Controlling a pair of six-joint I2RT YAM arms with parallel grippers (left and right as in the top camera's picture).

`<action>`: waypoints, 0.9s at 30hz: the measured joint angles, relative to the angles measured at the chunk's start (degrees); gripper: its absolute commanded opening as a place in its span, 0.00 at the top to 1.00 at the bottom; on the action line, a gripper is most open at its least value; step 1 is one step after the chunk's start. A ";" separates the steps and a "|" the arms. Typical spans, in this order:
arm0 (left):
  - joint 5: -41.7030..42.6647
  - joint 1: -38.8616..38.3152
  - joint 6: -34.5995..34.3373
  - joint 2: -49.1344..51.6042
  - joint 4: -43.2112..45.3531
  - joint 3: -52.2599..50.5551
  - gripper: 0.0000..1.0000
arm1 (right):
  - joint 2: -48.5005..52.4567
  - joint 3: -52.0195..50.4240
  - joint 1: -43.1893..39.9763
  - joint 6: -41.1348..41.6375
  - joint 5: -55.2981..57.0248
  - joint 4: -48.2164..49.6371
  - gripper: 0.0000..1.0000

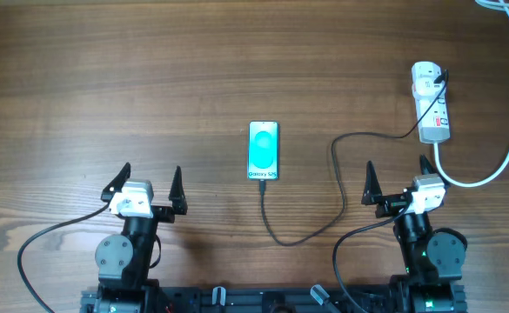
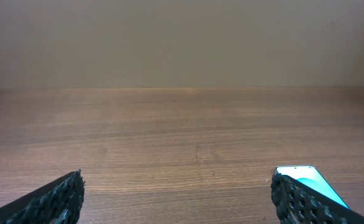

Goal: Plug charger to phone and switch on socket

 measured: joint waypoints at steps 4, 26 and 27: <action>-0.04 0.00 -0.24 -0.02 0.00 0.00 0.00 | 0.00 0.00 0.00 0.00 0.00 0.00 0.00; -1.75 0.00 -1.66 -0.02 0.00 0.00 0.00 | 0.00 0.00 0.00 0.02 0.00 0.00 0.00; -1.75 0.00 -1.66 0.00 0.00 0.00 0.00 | 0.00 0.00 0.00 0.00 0.00 0.00 0.00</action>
